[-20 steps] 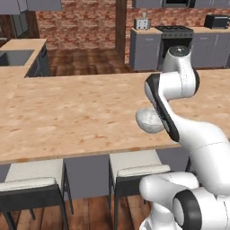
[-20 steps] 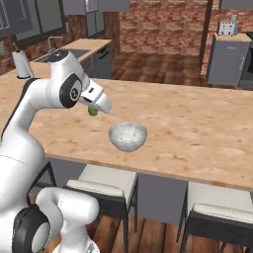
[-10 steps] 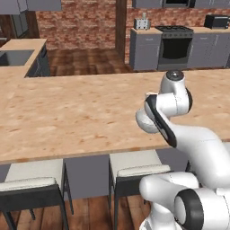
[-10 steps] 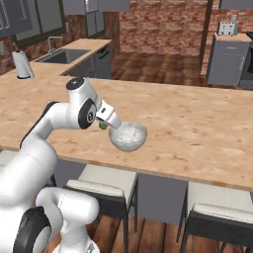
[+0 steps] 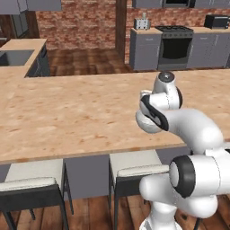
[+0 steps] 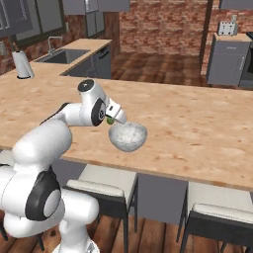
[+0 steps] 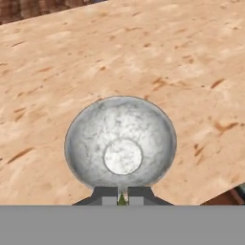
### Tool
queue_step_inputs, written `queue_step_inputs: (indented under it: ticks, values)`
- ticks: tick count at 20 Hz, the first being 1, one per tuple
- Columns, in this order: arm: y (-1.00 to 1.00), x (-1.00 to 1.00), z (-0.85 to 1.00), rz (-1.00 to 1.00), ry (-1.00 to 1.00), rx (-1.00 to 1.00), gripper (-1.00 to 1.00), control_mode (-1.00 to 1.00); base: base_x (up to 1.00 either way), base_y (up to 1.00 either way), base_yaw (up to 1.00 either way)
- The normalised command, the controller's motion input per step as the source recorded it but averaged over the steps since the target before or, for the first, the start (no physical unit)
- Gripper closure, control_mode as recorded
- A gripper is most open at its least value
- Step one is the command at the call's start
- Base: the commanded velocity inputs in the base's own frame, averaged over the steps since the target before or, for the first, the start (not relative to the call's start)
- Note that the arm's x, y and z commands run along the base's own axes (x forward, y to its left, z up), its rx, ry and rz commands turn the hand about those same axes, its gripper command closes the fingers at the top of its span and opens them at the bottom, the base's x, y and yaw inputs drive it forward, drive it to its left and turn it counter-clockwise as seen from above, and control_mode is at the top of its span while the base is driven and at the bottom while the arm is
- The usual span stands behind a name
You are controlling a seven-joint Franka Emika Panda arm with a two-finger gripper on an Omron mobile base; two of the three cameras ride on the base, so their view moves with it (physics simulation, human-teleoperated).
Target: There is a bowl on the dining counter. Grab a lemon wedge from the fridge and place it in the bowl. Then get the liquor bottle and glass cup from the cabinet and place them next to the bowl.
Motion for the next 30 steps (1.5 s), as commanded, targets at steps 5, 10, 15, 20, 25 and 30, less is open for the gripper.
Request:
queue_step_inputs:
  ticks: [5,10,15,20,25,30]
  values:
    - [-0.01,0.44,-0.17,-0.01,0.14,0.0,1.0,-1.0,0.0,0.0,0.0]
    - [-0.13,0.18,-0.42,-0.02,0.17,0.01,1.0,-1.0,0.0,0.0,0.0]
    - [-0.24,0.15,-0.44,-0.01,0.13,0.03,1.0,-1.0,0.0,0.0,0.0]
    - [-0.22,0.07,-0.29,0.0,0.07,0.03,1.0,-1.0,0.0,0.0,0.0]
    - [-0.04,0.0,-0.32,0.0,0.02,0.03,1.0,-1.0,0.0,0.0,0.0]
    - [0.0,0.0,-0.39,0.0,0.0,0.02,1.0,-1.0,0.0,0.0,0.0]
